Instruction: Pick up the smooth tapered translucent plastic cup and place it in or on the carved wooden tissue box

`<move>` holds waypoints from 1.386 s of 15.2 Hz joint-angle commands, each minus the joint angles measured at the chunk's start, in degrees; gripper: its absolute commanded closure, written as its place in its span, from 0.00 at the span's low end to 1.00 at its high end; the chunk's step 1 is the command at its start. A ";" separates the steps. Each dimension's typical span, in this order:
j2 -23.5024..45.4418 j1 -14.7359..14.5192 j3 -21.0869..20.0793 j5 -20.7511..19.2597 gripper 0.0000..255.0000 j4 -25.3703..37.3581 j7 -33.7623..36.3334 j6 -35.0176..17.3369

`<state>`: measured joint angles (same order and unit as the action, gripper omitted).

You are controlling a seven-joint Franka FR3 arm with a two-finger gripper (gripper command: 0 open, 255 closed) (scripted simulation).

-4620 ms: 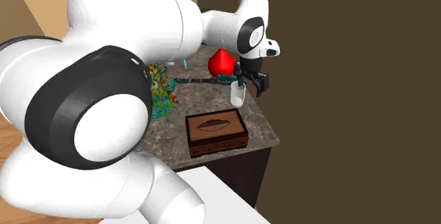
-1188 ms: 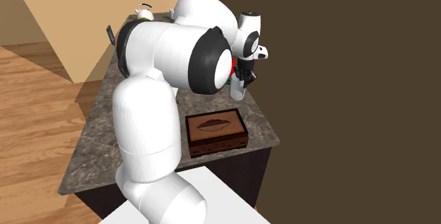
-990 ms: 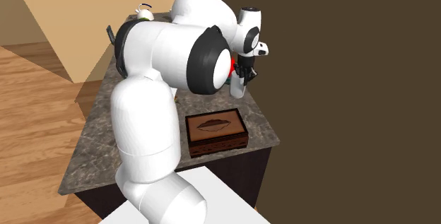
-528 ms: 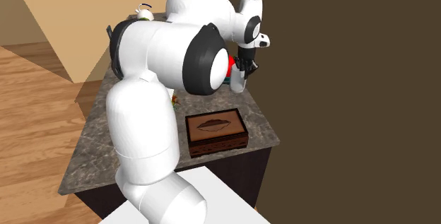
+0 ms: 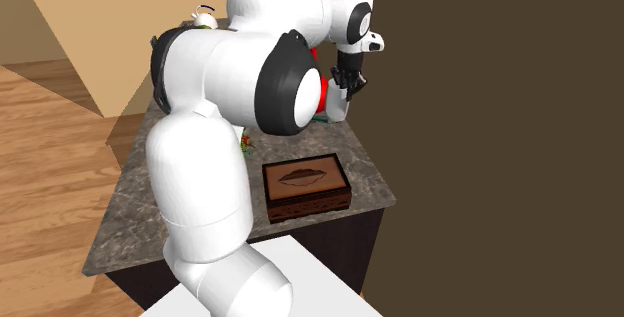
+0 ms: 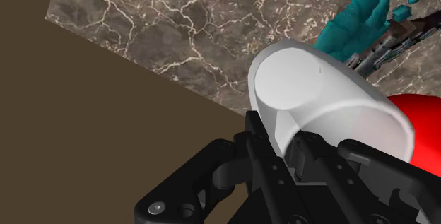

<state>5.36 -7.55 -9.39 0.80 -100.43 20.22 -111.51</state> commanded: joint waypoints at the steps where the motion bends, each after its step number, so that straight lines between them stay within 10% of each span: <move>1: 0.10 0.00 0.00 -0.01 1.00 1.69 -0.01 1.56; 21: -42.14 -0.25 3.16 5.09 1.00 -33.16 -4.64 8.87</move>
<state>-33.92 -7.60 -6.39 5.69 -131.81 15.63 -103.69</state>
